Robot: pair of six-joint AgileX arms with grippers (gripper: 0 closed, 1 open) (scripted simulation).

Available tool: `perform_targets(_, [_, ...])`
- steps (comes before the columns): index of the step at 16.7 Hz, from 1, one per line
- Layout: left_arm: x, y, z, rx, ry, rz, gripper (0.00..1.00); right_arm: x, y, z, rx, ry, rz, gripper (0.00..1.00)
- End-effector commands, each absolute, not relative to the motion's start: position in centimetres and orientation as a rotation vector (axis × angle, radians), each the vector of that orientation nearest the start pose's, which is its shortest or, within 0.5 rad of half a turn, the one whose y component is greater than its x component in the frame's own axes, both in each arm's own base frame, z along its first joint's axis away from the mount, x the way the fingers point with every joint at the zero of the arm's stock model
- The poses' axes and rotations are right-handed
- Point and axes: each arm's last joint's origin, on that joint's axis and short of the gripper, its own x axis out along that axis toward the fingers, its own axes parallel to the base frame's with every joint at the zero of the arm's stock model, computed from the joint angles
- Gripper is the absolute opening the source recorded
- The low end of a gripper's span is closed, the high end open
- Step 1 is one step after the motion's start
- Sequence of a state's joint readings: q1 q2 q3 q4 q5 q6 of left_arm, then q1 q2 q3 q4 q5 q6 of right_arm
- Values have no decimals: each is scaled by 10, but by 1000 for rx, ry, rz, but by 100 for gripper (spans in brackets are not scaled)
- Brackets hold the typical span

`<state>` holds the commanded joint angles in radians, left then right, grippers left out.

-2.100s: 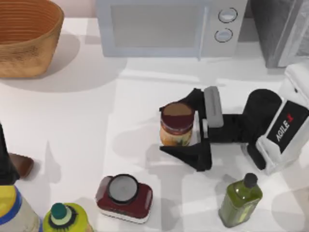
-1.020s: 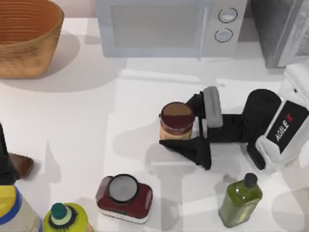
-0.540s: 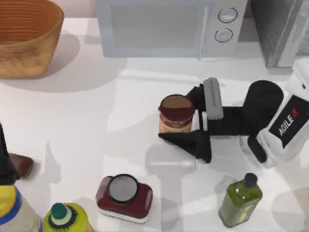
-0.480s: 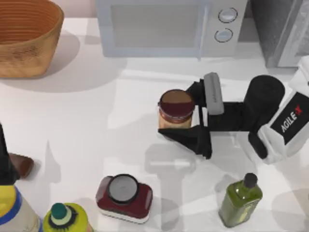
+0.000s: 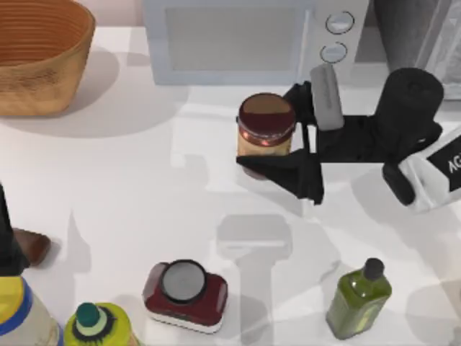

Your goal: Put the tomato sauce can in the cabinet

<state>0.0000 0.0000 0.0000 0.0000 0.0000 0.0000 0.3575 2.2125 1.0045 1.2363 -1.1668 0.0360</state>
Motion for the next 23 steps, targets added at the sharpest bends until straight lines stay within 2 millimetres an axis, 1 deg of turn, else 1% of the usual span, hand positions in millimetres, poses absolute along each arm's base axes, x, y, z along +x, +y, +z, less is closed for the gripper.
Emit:
perform_targets(3, [106, -1, 160, 0, 0, 0, 100, 365, 171, 137, 2, 0, 1550, 0])
perform_targets(5, [106, -1, 160, 0, 0, 0, 100, 362, 170, 153, 1, 0, 1555, 0])
perform_targets(6, [106, -1, 160, 0, 0, 0, 100, 361, 170, 157, 1, 0, 1557, 0])
perform_targets(12, [106, -1, 160, 0, 0, 0, 100, 362, 167, 159, 2, 0, 1543, 0])
perform_targets(14, [106, -1, 160, 0, 0, 0, 100, 360, 156, 169, 8, 13, 1482, 0])
perform_targets(16, [106, -1, 160, 0, 0, 0, 100, 353, 138, 185, 17, 30, 1382, 0])
perform_targets(18, [106, -1, 160, 0, 0, 0, 100, 340, 115, 206, 26, 44, 1250, 0])
perform_targets(20, [106, -1, 160, 0, 0, 0, 100, 317, 90, 230, 29, 49, 1094, 0])
perform_targets(21, [106, -1, 160, 0, 0, 0, 100, 302, 77, 241, 29, 44, 1009, 0])
perform_targets(23, [106, -1, 160, 0, 0, 0, 100, 264, 54, 261, 23, 21, 835, 0])
